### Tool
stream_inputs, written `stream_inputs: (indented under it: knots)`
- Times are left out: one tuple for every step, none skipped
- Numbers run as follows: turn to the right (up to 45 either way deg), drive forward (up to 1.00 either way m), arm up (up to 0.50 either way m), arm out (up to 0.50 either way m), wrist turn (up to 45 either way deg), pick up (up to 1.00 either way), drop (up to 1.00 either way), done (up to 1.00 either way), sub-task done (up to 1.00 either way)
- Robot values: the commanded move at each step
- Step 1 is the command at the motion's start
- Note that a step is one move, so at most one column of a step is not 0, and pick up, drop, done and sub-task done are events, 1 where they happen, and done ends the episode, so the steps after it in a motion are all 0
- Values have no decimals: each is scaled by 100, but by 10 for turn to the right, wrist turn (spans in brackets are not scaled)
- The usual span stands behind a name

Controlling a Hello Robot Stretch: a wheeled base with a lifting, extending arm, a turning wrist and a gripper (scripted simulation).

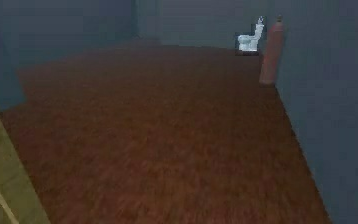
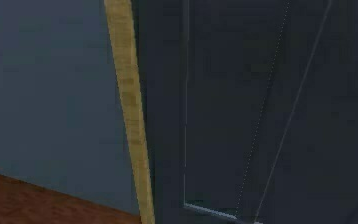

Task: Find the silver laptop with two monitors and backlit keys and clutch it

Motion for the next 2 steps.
stream_inputs:
  knots:
    - [0, 65, 0, 0, 0, 0, 0, 0, 0]
    - [-60, 0, 0, 0, 0, 0, 0, 0, 0]
